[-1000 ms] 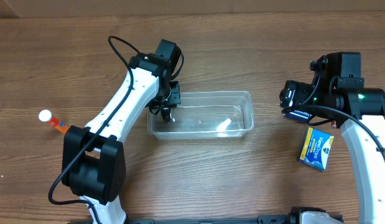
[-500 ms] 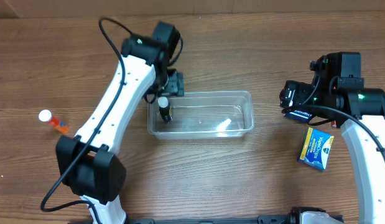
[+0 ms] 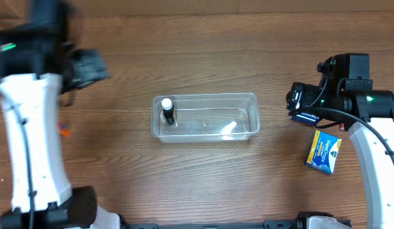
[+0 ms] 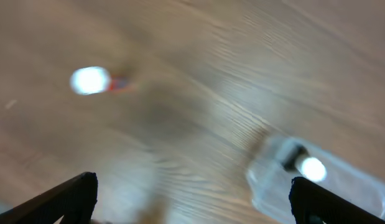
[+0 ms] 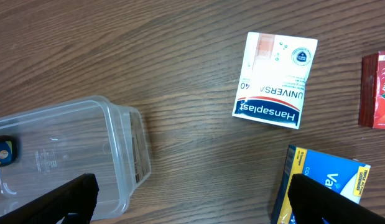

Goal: Pack container
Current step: 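Move the left gripper to the orange tube and grasp it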

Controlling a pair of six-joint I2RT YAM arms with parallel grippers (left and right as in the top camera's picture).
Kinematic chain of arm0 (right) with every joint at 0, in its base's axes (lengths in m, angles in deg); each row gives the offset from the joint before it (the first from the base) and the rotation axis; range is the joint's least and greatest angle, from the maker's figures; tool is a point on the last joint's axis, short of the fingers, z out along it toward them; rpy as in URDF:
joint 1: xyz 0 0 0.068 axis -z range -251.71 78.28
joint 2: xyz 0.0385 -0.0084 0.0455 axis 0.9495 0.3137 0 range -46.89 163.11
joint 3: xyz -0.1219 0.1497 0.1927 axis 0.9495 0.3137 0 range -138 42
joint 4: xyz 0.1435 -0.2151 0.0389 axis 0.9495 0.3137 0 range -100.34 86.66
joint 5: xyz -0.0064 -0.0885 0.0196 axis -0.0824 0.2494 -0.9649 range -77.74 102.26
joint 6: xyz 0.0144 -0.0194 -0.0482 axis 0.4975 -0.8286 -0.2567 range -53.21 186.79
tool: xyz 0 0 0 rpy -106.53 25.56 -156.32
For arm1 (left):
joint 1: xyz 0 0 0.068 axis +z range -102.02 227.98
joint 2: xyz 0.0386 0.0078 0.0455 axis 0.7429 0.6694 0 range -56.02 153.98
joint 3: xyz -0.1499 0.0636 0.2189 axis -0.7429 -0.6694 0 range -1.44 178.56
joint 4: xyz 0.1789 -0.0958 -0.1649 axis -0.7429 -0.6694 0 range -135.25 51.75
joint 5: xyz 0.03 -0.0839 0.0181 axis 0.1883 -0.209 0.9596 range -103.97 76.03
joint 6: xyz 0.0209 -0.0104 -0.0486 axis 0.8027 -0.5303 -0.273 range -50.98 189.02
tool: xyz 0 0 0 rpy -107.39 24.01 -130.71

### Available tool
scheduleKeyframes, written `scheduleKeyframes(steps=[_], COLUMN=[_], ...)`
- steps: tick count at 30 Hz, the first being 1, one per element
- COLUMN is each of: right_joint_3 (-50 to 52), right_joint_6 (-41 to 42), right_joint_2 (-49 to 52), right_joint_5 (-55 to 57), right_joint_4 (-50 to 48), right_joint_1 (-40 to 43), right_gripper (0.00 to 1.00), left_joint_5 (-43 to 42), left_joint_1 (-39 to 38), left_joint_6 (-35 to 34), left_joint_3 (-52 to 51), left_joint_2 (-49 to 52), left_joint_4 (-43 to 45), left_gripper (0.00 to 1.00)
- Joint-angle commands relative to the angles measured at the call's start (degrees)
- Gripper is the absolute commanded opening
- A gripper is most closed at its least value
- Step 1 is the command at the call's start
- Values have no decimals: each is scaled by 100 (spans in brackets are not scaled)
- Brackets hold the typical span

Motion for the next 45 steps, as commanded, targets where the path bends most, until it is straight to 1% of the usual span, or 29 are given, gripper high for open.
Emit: scheduleKeyframes(steps=[1, 3, 5, 8, 11, 13, 16, 23, 25, 27, 31, 33, 36, 41, 43, 45], right_joint_3=[-184, -184, -184, -184, -184, -184, -184, -184, -184, -184, -184, -184, -184, -184, -184, -184], right_joint_6=[2, 4, 4, 4, 4, 4, 4, 4, 4, 4, 4, 4, 4, 4, 4, 4], right_joint_2=[-76, -76, -76, -76, -76, -76, -76, -76, -76, -76, -79, -76, -79, -76, -76, -76], right_joint_5=[31, 31, 31, 28, 28, 28, 28, 28, 28, 28, 28, 28, 28, 28, 28, 28], right_joint_4=[-31, -31, -31, -31, -28, -24, -24, -7, -7, -7, -7, -9, -9, -4, -4, -7], right_joint_1=[24, 24, 24, 24, 24, 24, 24, 24, 24, 24, 24, 24, 24, 24, 24, 24], right_gripper=[100, 100, 100, 100, 100, 100, 100, 100, 100, 100, 100, 100, 100, 100, 100, 100], left_joint_5=[-437, -452, -461, -667, -776, -774, -767, -748, -748, -721, -710, -706, -706, -704, -706, -708], left_joint_1=[1016, 1537, 1867, 2253, 2494, 2570, 2566, 2564, 2564, 2564, 2564, 2564, 2562, 2562, 2562, 2562], left_joint_6=[105, 125, 192, 472, 525, 621, 758, 761, 761, 761, 758, 758, 758, 761, 761, 761], left_joint_3=[0, -254, -573, -1331, -2065, -2542, -2857, -3176, -3176, -3176, -3176, -3176, -3176, -3176, -3176, -3176], left_joint_2=[-212, -212, -210, -208, -173, -76, 92, 721, 940, 1115, 1325, 1364, 1403, 1403, 1403, 1403], left_joint_4=[-35, 35, 179, 675, 1193, 1633, 2011, 2393, 2435, 2481, 2520, 2544, 2656, 2804, 2837, 2837], left_gripper=[100, 100, 100, 100, 100, 100, 100, 100, 98, 95, 84, 76, 59, 47, 44, 36])
